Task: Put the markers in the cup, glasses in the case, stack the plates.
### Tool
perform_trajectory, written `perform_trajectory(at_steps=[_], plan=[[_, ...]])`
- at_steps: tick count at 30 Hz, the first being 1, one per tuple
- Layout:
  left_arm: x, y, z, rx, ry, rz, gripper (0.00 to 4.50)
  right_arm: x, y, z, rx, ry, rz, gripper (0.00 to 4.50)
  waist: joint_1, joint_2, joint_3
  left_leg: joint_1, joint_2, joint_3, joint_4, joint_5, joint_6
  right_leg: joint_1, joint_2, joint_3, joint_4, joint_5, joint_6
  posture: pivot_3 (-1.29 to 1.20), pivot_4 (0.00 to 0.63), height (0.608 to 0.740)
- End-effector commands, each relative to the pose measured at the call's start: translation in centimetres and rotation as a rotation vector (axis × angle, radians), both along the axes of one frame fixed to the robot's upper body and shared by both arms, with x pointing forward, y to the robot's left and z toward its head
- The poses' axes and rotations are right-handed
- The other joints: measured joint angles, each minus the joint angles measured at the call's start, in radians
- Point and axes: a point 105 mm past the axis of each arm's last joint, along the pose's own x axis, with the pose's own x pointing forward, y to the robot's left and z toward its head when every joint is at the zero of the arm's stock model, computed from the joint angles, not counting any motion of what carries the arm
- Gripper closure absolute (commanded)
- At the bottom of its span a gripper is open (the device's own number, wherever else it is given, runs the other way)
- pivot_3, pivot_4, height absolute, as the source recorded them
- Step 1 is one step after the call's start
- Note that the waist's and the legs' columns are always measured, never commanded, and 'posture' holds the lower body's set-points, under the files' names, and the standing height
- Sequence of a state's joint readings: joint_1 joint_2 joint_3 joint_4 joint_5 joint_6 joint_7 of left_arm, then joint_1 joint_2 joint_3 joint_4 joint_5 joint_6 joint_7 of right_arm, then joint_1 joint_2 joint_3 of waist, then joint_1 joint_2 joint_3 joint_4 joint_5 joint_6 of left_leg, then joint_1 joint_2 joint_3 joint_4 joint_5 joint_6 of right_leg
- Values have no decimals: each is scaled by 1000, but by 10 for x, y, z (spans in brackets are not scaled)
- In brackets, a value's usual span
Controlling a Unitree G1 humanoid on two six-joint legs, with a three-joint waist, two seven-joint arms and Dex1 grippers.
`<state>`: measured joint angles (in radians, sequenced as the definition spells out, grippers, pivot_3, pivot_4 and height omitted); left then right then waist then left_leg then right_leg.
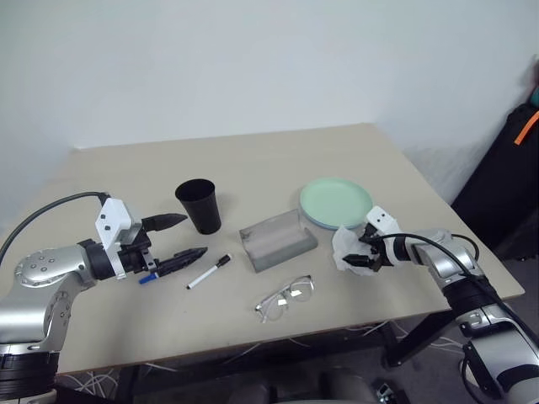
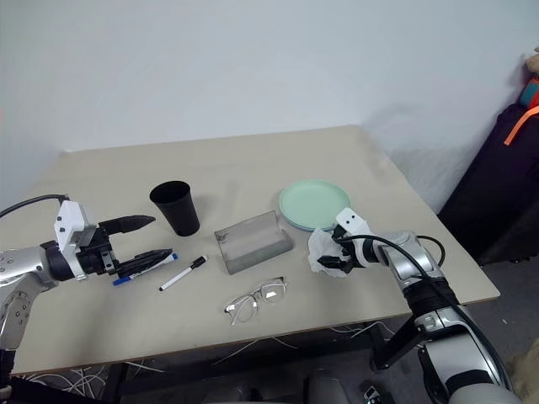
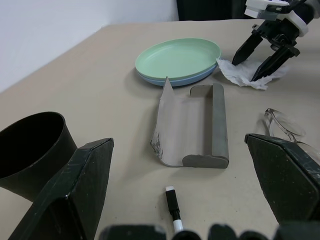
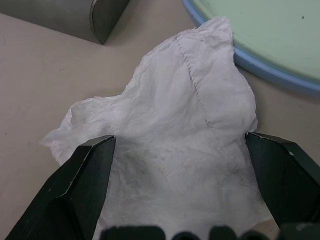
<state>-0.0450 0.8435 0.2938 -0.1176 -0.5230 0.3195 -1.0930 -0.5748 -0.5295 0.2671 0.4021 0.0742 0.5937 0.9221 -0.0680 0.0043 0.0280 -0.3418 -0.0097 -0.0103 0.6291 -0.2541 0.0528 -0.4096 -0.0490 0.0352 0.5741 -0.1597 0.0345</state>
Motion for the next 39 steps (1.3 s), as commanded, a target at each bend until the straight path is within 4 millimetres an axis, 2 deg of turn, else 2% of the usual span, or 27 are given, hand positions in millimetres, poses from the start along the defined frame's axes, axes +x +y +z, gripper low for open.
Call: perform_trajectory(at_steps=[1,5,8,19,20,24,27,28,31,32,35,39], plan=[[0,-2,12,17,-52,-15,0,-4,6,0,3,12,32,31,0,0,0,0,0,0,0,0,0,0,0,0,0,0,0,0,0,732],[-1,-2,12,17,-52,-16,0,-5,6,-1,2,15,30,31,0,0,0,0,0,0,0,0,0,0,0,0,0,0,0,0,0,732],[-1,-2,13,17,-53,-13,0,-5,7,-1,0,22,31,590,0,0,0,0,0,0,0,0,0,0,0,0,0,0,0,0,0,732],[0,-2,12,16,-55,-12,0,-8,12,0,-8,28,68,4323,0,-1,0,0,0,0,0,0,0,0,0,0,0,0,0,0,0,732],[0,-2,12,16,-55,-12,0,-8,12,0,-8,28,69,4465,0,-1,0,0,0,0,0,0,0,0,0,0,0,0,0,0,0,732],[0,-2,12,16,-55,-12,0,-8,13,1,-9,25,74,4465,0,-1,0,0,0,0,0,0,0,0,0,0,0,0,0,0,0,732],[1,-2,13,18,-56,-11,0,-5,13,11,11,15,83,4465,0,-1,0,0,0,0,0,0,0,0,0,0,0,0,0,0,0,732],[1,-1,13,18,-57,-11,0,-5,14,19,31,12,94,4298,0,-1,0,0,0,0,0,0,0,0,0,0,0,0,0,0,0,732],[2,-1,13,20,-58,-11,0,-8,18,39,73,11,132,3585,1,0,0,0,0,0,0,0,0,-1,0,0,0,0,0,0,0,732],[2,-1,13,20,-58,-11,0,-9,19,42,80,13,138,3151,1,0,0,-1,0,0,0,0,0,-1,0,0,0,0,0,0,0,732],[2,-1,13,20,-58,-11,0,-10,21,56,96,0,160,2218,1,0,0,0,0,0,0,0,0,-1,0,0,0,0,0,0,0,732],[2,-2,13,18,-59,-11,0,-7,22,60,92,-19,148,839,1,-1,0,0,0,0,0,-1,-1,-1,0,-1,0,0,0,0,0,732]])
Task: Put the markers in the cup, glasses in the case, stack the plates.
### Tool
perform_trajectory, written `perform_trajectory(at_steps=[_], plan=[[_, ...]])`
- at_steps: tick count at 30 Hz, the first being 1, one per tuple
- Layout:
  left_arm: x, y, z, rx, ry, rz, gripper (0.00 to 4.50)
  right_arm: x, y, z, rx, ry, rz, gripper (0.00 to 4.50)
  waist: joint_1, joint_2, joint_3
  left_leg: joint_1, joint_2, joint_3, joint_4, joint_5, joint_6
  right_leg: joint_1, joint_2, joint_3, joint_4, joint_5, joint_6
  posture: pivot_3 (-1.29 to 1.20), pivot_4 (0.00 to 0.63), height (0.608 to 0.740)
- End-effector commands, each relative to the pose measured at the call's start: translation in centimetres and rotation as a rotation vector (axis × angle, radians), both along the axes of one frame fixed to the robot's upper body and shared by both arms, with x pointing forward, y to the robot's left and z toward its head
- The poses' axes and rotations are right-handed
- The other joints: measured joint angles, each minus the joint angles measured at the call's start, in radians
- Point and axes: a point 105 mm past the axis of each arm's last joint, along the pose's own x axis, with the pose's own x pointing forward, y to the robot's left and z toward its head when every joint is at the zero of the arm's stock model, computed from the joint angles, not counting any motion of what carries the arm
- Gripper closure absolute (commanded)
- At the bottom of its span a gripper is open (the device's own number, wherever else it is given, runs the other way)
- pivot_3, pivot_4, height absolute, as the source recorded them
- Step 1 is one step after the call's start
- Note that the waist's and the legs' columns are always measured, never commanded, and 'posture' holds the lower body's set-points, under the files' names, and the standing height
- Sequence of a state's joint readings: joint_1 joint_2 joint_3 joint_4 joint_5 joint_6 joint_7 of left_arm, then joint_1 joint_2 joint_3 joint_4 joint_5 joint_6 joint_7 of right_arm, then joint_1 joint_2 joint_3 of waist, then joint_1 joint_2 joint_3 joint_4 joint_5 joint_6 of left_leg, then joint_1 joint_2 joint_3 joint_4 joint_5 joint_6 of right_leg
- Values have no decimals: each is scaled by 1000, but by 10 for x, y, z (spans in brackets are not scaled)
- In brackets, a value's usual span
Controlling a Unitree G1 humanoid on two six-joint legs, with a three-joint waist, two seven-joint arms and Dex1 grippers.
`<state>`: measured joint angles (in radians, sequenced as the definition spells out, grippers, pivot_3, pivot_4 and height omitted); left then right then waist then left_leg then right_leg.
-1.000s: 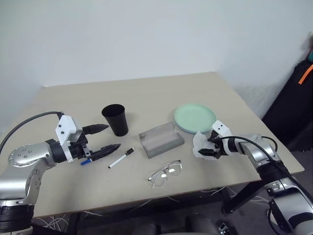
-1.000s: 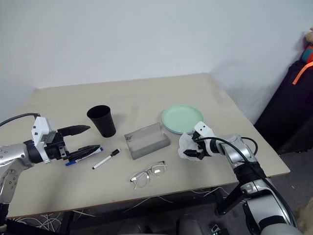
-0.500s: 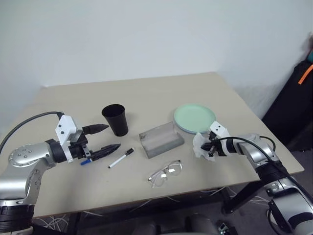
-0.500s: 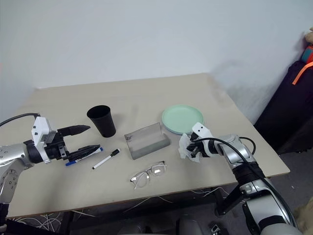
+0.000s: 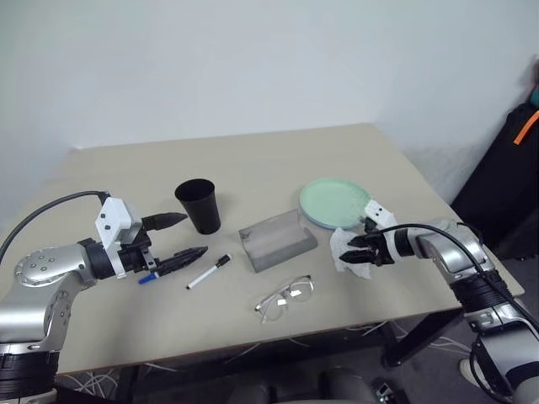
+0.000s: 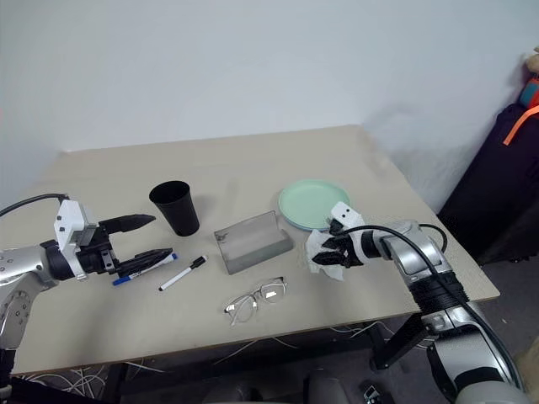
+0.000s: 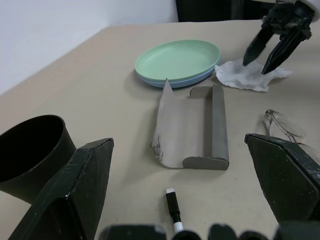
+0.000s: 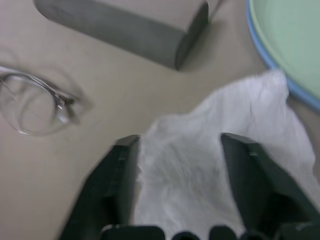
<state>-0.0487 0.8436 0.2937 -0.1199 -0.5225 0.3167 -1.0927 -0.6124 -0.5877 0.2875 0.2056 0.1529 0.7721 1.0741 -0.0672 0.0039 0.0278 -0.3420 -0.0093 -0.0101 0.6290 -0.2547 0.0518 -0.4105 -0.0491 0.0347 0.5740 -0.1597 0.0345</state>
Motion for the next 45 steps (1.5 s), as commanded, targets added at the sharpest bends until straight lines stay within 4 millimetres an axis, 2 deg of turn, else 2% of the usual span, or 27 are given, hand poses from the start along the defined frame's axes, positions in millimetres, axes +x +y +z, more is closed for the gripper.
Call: perform_trajectory(at_steps=[1,2,3,13,22,29,37,45], plan=[[2,-1,11,16,-52,-7,0,9,0,22,18,-73,-7,520,0,0,0,0,0,0,0,0,-1,0,0,0,0,0,0,0,0,732],[2,-1,11,16,-52,-6,0,9,0,21,15,-70,-8,147,1,0,0,0,0,0,0,-1,-2,0,0,0,0,0,0,0,0,732],[2,-1,12,16,-53,-5,0,8,-1,19,10,-66,-9,27,2,0,0,0,0,0,0,-1,-2,0,0,-1,0,0,0,0,0,732],[2,1,13,19,-57,2,0,9,-4,-4,-130,-133,15,27,20,0,0,0,0,0,0,-1,-2,0,0,-1,0,0,0,0,0,732],[1,1,13,20,-56,-2,0,2,-2,-23,-213,-150,58,27,20,0,0,0,0,1,0,-1,-1,0,0,-1,0,0,0,0,0,732],[1,0,13,17,-57,-4,0,18,-14,-29,-261,-184,-27,27,20,-1,0,0,1,1,0,-1,-2,0,0,-1,-1,0,0,0,0,732],[0,-1,13,17,-57,-6,0,33,-39,-36,-287,-116,-155,27,20,-1,0,1,1,1,1,-1,-3,1,0,-1,-2,0,0,0,0,732],[0,-1,13,19,-57,-9,0,31,-35,-39,-252,-61,-145,27,21,-1,0,1,1,1,2,-1,-2,1,-1,-1,-2,0,0,0,0,732]])
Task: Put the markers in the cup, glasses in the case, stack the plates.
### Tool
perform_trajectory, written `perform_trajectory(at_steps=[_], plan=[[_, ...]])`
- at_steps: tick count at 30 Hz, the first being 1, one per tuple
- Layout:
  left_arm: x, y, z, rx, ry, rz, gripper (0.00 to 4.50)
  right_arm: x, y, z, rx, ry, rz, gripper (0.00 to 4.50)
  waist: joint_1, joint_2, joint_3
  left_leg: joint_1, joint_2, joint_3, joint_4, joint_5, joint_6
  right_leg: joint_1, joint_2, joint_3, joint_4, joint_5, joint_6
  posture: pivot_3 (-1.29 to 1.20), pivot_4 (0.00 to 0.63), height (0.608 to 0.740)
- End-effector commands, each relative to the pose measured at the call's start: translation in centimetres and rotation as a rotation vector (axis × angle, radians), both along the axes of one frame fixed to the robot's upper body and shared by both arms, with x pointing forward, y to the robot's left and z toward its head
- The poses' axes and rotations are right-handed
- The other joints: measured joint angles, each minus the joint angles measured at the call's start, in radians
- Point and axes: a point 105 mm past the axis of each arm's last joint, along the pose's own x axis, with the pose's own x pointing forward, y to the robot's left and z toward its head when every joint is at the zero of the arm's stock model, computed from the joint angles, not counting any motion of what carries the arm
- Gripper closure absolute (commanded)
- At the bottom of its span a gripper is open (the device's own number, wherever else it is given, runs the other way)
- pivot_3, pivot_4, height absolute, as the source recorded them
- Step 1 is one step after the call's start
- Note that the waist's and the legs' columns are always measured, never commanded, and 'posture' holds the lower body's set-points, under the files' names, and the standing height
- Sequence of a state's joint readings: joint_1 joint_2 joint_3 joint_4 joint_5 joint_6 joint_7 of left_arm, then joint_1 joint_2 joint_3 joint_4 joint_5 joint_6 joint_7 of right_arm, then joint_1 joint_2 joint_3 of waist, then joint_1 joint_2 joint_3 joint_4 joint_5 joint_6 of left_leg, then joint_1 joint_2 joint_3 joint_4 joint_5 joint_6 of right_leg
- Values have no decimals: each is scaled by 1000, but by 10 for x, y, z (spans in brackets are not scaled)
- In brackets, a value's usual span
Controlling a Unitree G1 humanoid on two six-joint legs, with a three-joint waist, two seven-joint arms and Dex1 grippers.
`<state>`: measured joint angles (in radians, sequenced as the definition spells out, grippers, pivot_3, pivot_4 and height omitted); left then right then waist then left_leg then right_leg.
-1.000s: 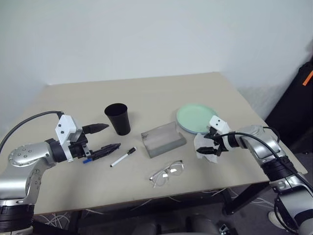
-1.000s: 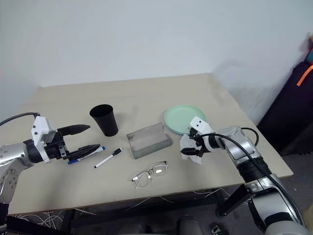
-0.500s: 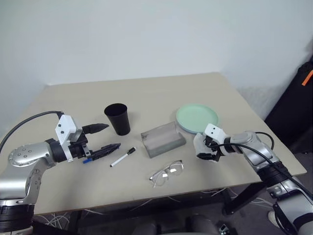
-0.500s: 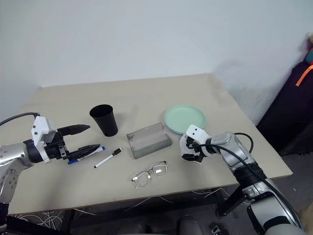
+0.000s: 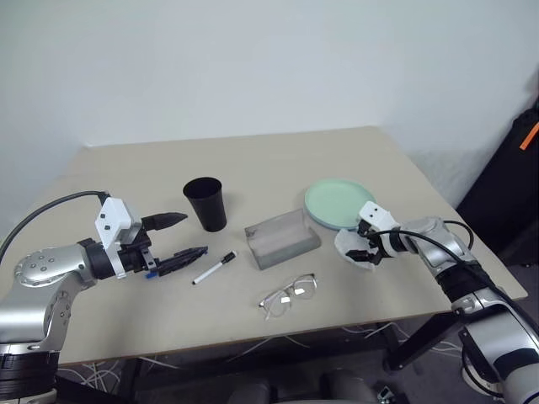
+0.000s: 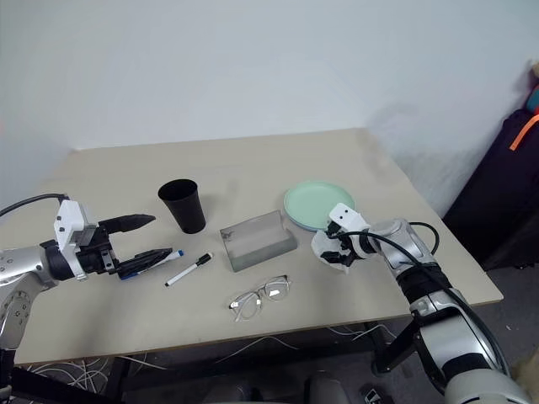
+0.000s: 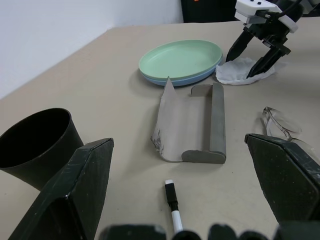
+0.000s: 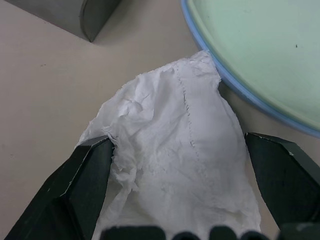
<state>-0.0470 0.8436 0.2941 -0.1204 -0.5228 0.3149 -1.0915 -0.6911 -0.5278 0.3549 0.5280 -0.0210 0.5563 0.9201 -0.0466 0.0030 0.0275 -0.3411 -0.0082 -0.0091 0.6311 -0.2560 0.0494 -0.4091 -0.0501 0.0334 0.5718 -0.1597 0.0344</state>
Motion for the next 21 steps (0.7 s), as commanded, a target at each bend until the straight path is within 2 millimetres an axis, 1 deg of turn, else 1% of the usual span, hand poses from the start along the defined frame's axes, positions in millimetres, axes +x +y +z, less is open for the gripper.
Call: perform_trajectory(at_steps=[1,7,9,11,16,17,21], plan=[[0,-1,13,19,-56,-10,0,-2,-9,-5,-20,32,-35,27,0,0,0,0,0,0,0,0,0,0,0,0,0,0,0,0,0,732],[2,-1,14,19,-56,-10,0,-6,-3,-5,2,56,-13,27,0,0,0,0,0,0,0,0,0,0,0,0,1,0,0,0,0,732],[3,-1,14,19,-58,-11,0,-8,-1,-5,8,67,2,402,-1,0,0,0,0,0,0,1,1,0,0,0,2,0,0,0,0,732],[3,-2,14,18,-59,-11,0,-10,2,-5,12,77,14,923,-1,0,0,0,0,0,-1,2,3,0,0,0,2,0,0,0,0,732],[4,-2,15,17,-62,-11,0,-17,7,-8,16,107,53,2615,-1,0,0,0,0,0,-1,0,0,0,0,0,2,0,0,0,0,732],[4,-2,15,17,-62,-11,0,-18,7,-8,16,110,59,3026,-1,0,0,0,0,0,-1,0,0,0,0,0,1,0,0,0,0,732],[4,-2,14,16,-62,-11,0,-20,9,-8,25,120,71,4386,0,0,0,0,0,0,-1,0,0,0,0,0,0,0,0,0,0,732]])
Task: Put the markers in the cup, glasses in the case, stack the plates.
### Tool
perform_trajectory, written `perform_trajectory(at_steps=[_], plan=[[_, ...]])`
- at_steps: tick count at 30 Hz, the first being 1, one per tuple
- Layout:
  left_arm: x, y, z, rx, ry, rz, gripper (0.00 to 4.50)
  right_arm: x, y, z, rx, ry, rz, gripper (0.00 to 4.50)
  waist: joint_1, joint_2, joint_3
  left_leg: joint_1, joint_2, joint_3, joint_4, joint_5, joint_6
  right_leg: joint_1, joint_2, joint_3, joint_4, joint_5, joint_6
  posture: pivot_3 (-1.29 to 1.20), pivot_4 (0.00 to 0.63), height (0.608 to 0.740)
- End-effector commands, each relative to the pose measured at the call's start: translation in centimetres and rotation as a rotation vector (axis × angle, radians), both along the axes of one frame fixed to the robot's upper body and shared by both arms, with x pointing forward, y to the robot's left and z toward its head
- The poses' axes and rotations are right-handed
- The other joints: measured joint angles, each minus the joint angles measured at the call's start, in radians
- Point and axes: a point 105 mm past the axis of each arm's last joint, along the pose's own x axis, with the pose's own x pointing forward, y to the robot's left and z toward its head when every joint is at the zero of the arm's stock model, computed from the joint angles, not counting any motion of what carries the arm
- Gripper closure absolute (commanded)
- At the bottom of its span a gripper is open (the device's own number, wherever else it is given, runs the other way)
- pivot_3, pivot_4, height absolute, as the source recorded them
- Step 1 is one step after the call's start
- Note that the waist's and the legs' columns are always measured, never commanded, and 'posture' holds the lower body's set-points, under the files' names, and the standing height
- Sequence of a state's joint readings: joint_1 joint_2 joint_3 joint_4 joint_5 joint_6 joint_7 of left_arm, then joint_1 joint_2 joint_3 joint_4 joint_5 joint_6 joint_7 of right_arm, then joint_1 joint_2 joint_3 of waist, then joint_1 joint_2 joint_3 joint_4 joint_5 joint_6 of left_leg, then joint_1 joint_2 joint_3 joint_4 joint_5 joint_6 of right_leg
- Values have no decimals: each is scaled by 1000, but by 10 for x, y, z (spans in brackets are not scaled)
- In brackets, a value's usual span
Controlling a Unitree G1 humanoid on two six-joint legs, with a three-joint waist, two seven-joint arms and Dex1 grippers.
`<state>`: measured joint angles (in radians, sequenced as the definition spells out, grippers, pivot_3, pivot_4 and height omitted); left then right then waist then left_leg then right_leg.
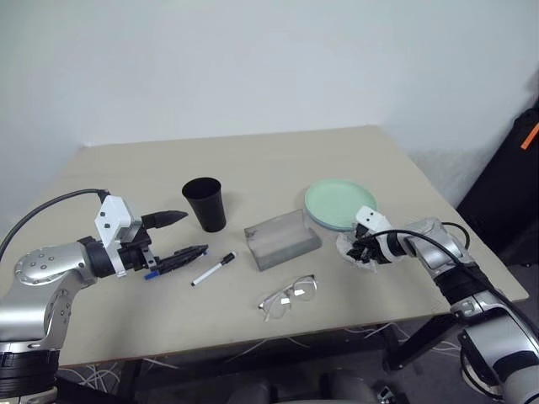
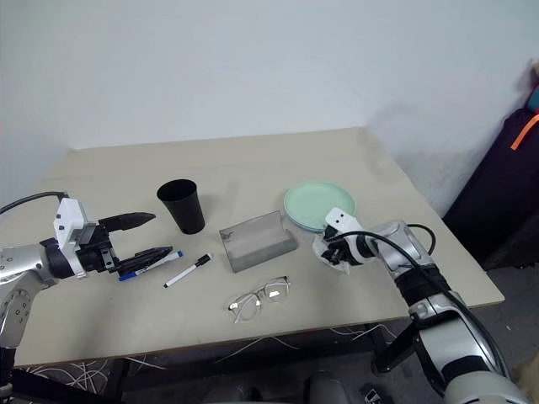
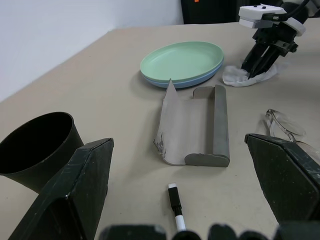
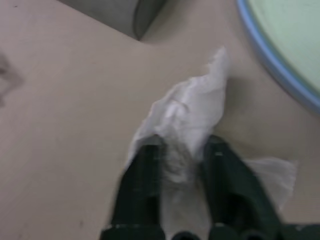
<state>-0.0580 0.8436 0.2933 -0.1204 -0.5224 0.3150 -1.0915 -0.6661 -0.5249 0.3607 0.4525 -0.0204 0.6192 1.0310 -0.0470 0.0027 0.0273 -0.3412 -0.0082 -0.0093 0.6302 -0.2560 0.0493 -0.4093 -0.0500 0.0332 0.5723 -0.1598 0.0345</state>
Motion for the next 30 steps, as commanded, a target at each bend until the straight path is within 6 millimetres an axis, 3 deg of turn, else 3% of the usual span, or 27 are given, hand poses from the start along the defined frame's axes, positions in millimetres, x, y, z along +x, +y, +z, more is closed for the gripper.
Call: perform_trajectory(at_steps=[1,7,11,16,20,23,30], plan=[[3,-1,12,16,-52,-7,0,-4,-4,-6,-22,30,-4,4451,0,0,0,0,0,0,0,0,0,0,0,0,0,0,0,0,0,732],[2,-1,11,15,-53,-5,0,-1,-1,-2,-18,9,5,4451,0,0,0,0,1,0,0,0,0,0,0,-1,0,0,0,0,0,732],[2,-1,11,15,-53,-5,0,3,3,13,13,-39,37,4451,0,0,0,0,1,0,0,0,0,0,0,-1,1,0,0,0,0,732],[3,-1,12,15,-53,-7,0,14,11,55,133,-88,49,4451,0,2,1,-1,1,0,-1,0,1,-1,0,-1,1,0,0,0,0,732],[4,-2,12,15,-53,-9,0,34,17,93,234,-161,-2,4451,-1,2,2,-2,0,0,-1,2,3,-2,0,-1,1,0,0,0,0,732],[5,-2,12,14,-55,-11,0,53,18,111,263,-242,-63,4451,-1,2,1,-2,1,0,-2,1,1,-2,0,-2,1,0,0,0,0,732],[7,-3,13,13,-59,-13,0,79,18,117,269,-326,-174,4451,0,2,1,-3,-1,-1,-2,1,2,-2,0,-3,1,0,0,0,0,732]])
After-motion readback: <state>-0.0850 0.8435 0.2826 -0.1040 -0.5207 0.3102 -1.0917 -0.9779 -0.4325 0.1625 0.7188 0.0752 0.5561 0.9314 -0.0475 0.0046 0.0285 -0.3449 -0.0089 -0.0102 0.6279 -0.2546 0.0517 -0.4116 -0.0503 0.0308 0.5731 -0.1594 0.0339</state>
